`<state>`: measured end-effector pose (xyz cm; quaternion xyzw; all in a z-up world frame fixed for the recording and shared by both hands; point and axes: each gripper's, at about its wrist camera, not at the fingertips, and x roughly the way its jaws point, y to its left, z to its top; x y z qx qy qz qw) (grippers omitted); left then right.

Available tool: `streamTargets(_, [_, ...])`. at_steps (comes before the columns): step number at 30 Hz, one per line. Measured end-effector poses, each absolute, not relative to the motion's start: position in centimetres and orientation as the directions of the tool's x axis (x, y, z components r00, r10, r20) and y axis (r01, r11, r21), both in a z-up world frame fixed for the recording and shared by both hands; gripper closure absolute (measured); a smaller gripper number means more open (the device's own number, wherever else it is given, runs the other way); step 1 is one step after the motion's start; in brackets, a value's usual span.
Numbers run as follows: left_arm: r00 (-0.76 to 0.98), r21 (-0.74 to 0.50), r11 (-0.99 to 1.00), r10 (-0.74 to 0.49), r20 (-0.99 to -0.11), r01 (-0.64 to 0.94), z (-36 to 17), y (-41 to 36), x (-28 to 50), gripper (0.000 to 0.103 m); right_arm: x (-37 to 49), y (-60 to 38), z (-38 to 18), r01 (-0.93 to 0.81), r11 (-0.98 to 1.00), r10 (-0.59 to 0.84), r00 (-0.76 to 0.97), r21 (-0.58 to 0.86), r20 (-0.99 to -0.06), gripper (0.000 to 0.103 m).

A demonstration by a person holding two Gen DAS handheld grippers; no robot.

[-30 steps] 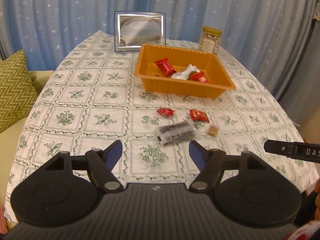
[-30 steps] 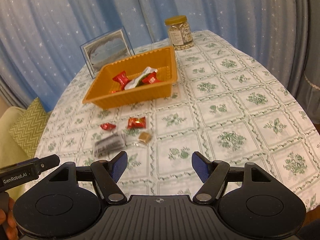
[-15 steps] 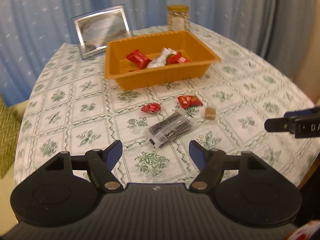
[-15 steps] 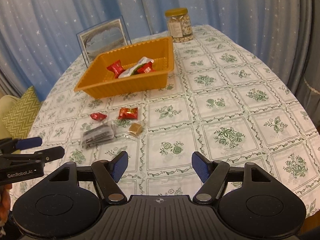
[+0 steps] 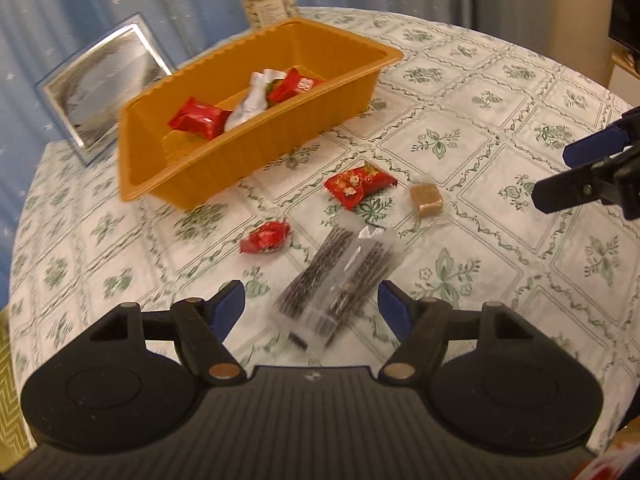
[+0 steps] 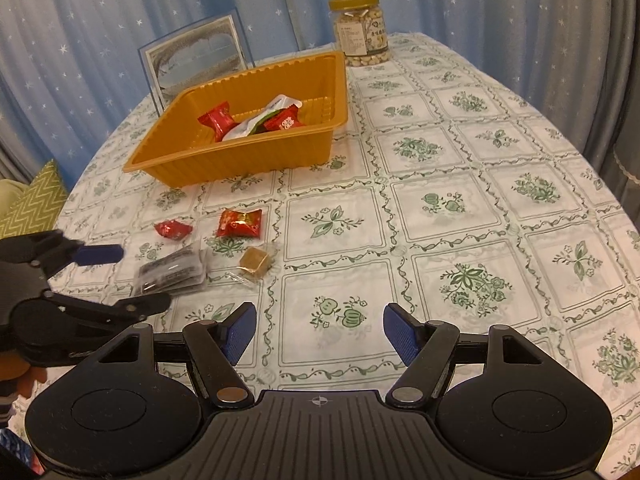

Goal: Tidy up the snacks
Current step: 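Withdraw both tools from the tray toward the remaining snacks, then grasp the clear stick packet with the left tool while the right tool grasps the brown square candy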

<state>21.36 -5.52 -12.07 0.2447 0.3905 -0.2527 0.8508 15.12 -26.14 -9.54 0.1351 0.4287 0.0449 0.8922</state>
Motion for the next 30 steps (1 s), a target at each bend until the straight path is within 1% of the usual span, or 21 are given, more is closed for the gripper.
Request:
streamTargets(6, [0.524, 0.187, 0.733, -0.260, -0.811, 0.654, -12.6, -6.2, 23.2, 0.034, 15.9, -26.3, -10.1, 0.044, 0.959, 0.193, 0.622, 0.280, -0.759, 0.032])
streamTargets(8, [0.498, 0.147, 0.741, -0.278, -0.821, 0.656, -12.6, -6.1, 23.7, 0.040, 16.2, -26.3, -10.2, 0.046, 0.959, 0.192, 0.621, 0.279, -0.760, 0.032])
streamTargets(9, [0.484, 0.124, 0.746, -0.287, -0.827, 0.655, -12.6, -6.0, 23.9, 0.049, 16.3, -26.3, -10.3, 0.047, 0.959, 0.191, 0.621, 0.279, -0.760, 0.032])
streamTargets(10, [0.473, 0.101, 0.752, -0.297, -0.830, 0.651, -12.5, -5.9, 23.9, 0.060, 16.4, -26.2, -10.3, 0.046, 0.959, 0.191, 0.622, 0.279, -0.760, 0.032])
streamTargets(13, [0.469, 0.069, 0.781, -0.300, -0.830, 0.621, -12.5, -5.7, 23.5, 0.067, 16.8, -25.9, -10.5, 0.040, 0.958, 0.198, 0.623, 0.284, -0.757, 0.032])
streamTargets(15, [0.475, 0.046, 0.810, -0.296, -0.829, 0.584, -12.4, -5.1, 23.1, 0.068, 17.2, -25.4, -10.6, 0.028, 0.957, 0.208, 0.624, 0.288, -0.753, 0.032])
streamTargets(19, [0.521, 0.018, 0.887, -0.255, -0.815, 0.462, -11.8, -3.4, 21.6, 0.068, 17.8, -24.0, -10.7, -0.002, 0.954, 0.231, 0.637, 0.298, -0.735, 0.033])
streamTargets(20, [0.533, 0.015, 0.901, -0.243, -0.811, 0.433, -11.6, -3.0, 21.2, 0.069, 18.0, -23.7, -10.8, -0.009, 0.953, 0.239, 0.640, 0.303, -0.731, 0.035])
streamTargets(21, [0.544, 0.011, 0.914, -0.231, -0.807, 0.405, -11.5, -2.7, 20.9, 0.069, 18.3, -23.2, -10.9, -0.019, 0.951, 0.248, 0.640, 0.309, -0.727, 0.045])
streamTargets(22, [0.553, 0.005, 0.926, -0.221, -0.803, 0.377, -11.4, -2.2, 20.6, 0.069, 18.6, -22.8, -11.1, -0.025, 0.951, 0.253, 0.639, 0.309, -0.727, 0.051])
streamTargets(25, [0.572, -0.020, 0.952, -0.201, -0.795, 0.306, -11.1, -1.1, 19.7, 0.069, 19.7, -21.6, -11.8, -0.035, 0.946, 0.270, 0.633, 0.322, -0.725, 0.052])
streamTargets(30, [0.577, -0.040, 0.963, -0.194, -0.794, 0.268, -10.9, 0.1, 18.9, 0.069, 21.3, -20.2, -12.6, -0.028, 0.951, 0.251, 0.650, 0.308, -0.717, 0.053])
